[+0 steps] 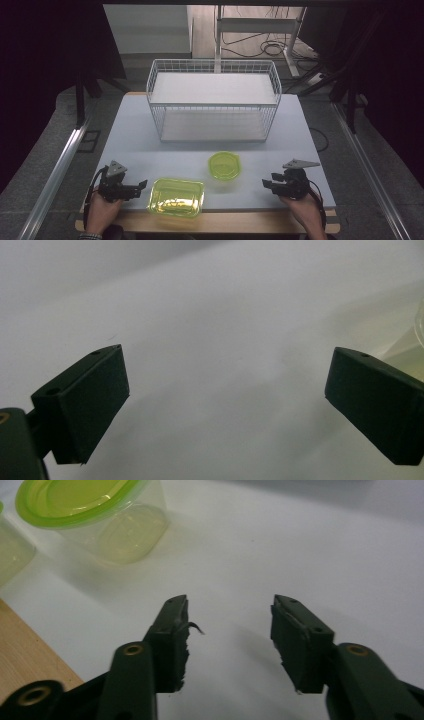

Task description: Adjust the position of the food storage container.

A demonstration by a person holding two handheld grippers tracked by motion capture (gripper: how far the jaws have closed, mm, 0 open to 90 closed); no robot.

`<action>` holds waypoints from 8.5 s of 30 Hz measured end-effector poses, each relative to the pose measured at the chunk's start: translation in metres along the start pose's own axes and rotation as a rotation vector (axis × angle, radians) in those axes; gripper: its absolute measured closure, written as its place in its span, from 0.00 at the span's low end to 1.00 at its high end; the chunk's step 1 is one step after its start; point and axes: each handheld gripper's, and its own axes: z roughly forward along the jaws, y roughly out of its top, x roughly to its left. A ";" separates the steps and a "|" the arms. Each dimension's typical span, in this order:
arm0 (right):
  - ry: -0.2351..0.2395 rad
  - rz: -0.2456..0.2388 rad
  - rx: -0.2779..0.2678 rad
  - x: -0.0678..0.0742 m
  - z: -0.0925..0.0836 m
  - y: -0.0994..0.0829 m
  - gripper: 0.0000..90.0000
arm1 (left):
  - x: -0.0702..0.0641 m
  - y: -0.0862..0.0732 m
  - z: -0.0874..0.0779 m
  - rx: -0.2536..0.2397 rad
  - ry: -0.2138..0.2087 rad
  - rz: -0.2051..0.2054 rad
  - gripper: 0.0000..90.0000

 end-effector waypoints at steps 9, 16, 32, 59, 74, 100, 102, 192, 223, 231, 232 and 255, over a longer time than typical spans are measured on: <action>0.057 -0.099 0.009 0.020 0.004 0.023 0.86 | 0.000 0.000 -0.001 -0.011 0.006 0.004 0.05; 0.087 -0.137 0.007 0.029 0.008 0.036 0.99 | -0.002 0.000 0.000 -0.004 0.003 0.015 0.05; 0.157 -0.208 -0.007 0.060 0.030 0.079 0.99 | -0.002 0.000 0.002 0.005 -0.005 0.017 0.05; 0.231 -0.325 0.048 0.121 0.088 0.111 0.99 | -0.002 -0.001 0.002 0.005 -0.005 0.023 0.06; 0.222 -0.359 0.091 0.130 0.111 0.109 0.99 | -0.003 -0.001 0.002 0.007 -0.008 0.024 0.06; 0.112 -0.233 0.061 0.068 0.074 0.087 0.99 | -0.005 0.000 0.005 0.031 -0.018 0.033 0.06; 0.100 -0.228 0.060 0.063 0.071 0.085 0.99 | -0.005 0.000 0.005 0.032 -0.020 0.032 0.06; 0.287 -0.202 0.173 0.116 0.055 0.011 0.98 | -0.092 0.012 0.000 0.217 -0.317 0.172 1.00; 0.116 -0.091 0.120 0.047 0.070 0.050 0.99 | -0.128 0.058 0.058 0.186 -0.373 0.236 1.00; 0.067 -0.119 0.133 0.043 0.078 0.049 0.98 | -0.124 0.056 0.055 0.147 -0.379 0.220 0.95; 0.053 -0.131 0.131 0.044 0.077 0.048 0.97 | -0.124 0.056 0.054 0.142 -0.376 0.222 0.94; -0.011 -0.145 -0.004 0.044 0.025 0.022 0.42 | -0.094 0.031 0.015 0.042 -0.257 0.199 0.11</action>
